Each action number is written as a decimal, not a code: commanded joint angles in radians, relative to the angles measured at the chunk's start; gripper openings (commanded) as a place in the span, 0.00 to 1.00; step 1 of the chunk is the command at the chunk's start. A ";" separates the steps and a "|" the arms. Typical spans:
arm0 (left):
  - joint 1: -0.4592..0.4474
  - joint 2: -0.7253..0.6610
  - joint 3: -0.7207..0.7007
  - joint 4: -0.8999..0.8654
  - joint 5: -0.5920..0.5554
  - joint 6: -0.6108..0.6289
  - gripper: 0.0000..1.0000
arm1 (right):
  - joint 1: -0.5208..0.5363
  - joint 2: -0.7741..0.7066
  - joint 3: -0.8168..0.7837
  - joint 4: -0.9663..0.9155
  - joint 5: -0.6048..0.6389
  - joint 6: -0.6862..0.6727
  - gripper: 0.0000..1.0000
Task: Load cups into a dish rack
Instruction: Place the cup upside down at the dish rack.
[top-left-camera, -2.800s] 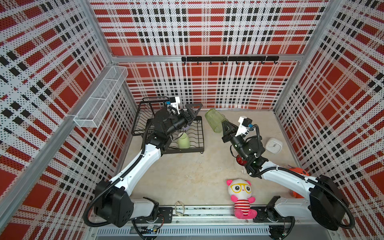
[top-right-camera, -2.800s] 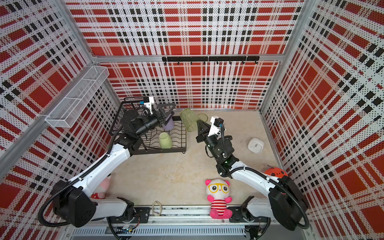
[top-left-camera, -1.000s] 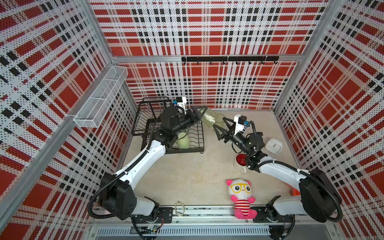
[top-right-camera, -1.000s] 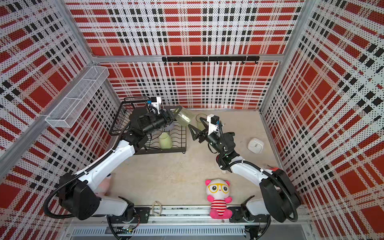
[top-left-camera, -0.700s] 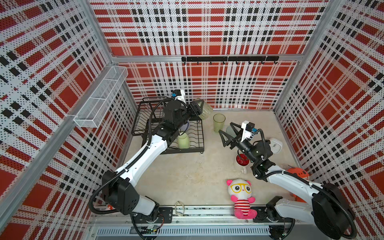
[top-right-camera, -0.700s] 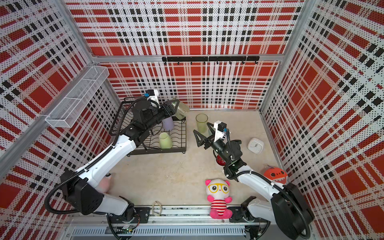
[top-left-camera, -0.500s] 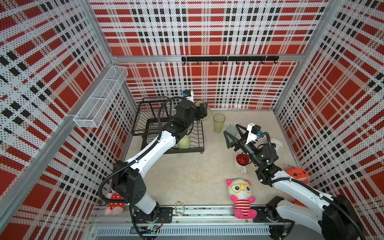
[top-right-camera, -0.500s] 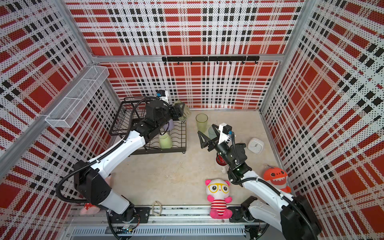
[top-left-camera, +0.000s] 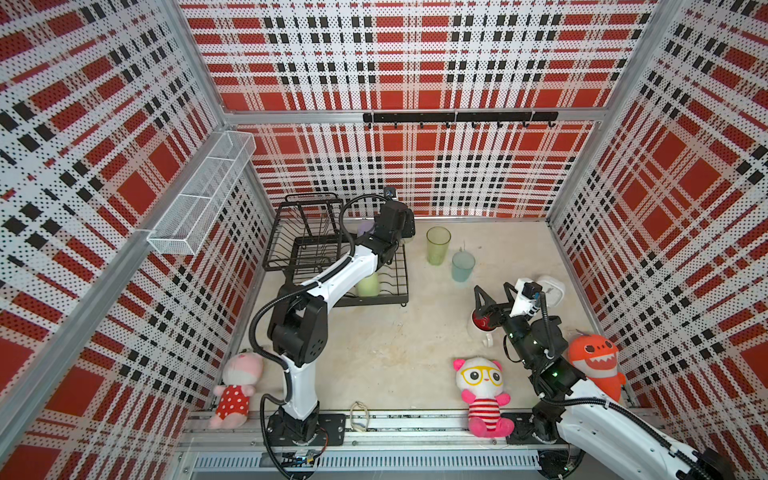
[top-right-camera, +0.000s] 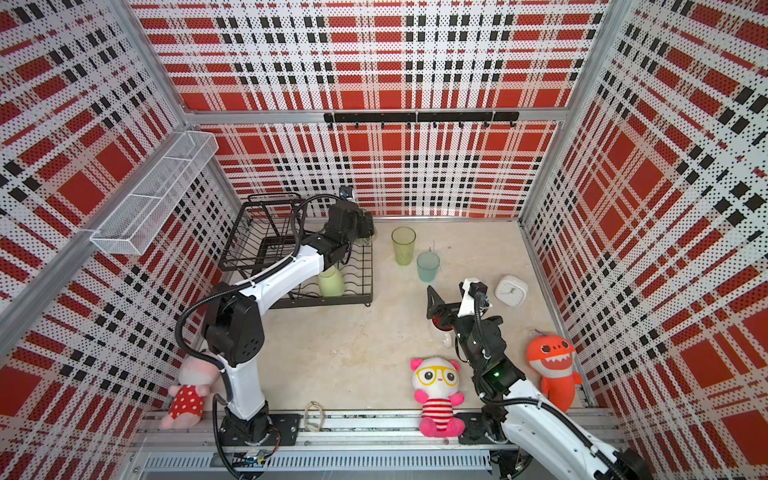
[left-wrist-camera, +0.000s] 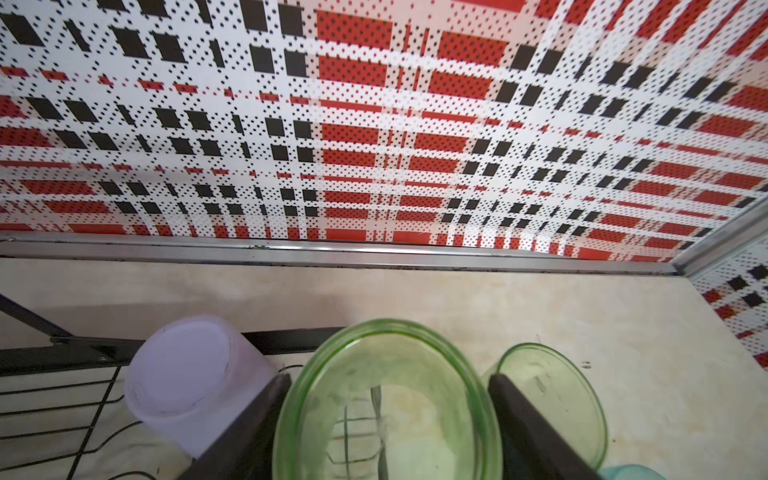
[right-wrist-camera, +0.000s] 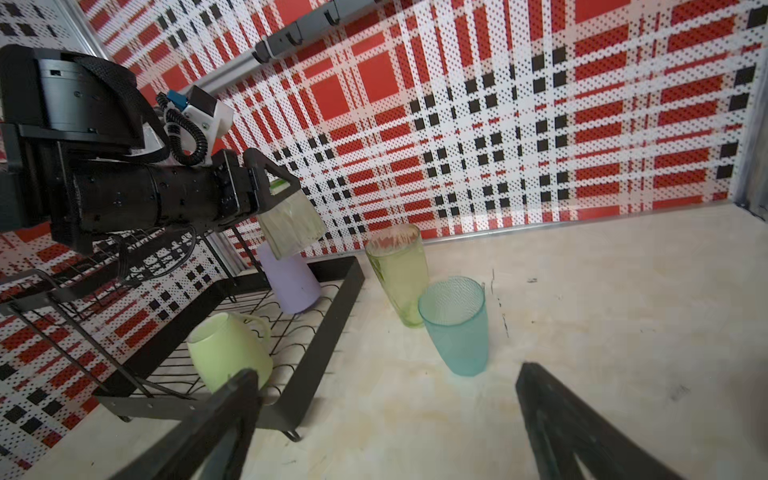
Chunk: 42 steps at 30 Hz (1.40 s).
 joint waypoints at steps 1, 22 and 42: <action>0.011 0.060 0.043 0.024 -0.042 0.011 0.58 | -0.006 -0.033 0.002 -0.042 0.048 0.024 1.00; 0.055 0.238 0.041 0.197 -0.165 -0.011 0.56 | -0.005 -0.009 0.062 -0.085 0.046 0.014 1.00; 0.064 0.314 0.103 0.157 -0.121 -0.014 0.57 | -0.006 -0.001 0.054 -0.070 0.043 0.019 1.00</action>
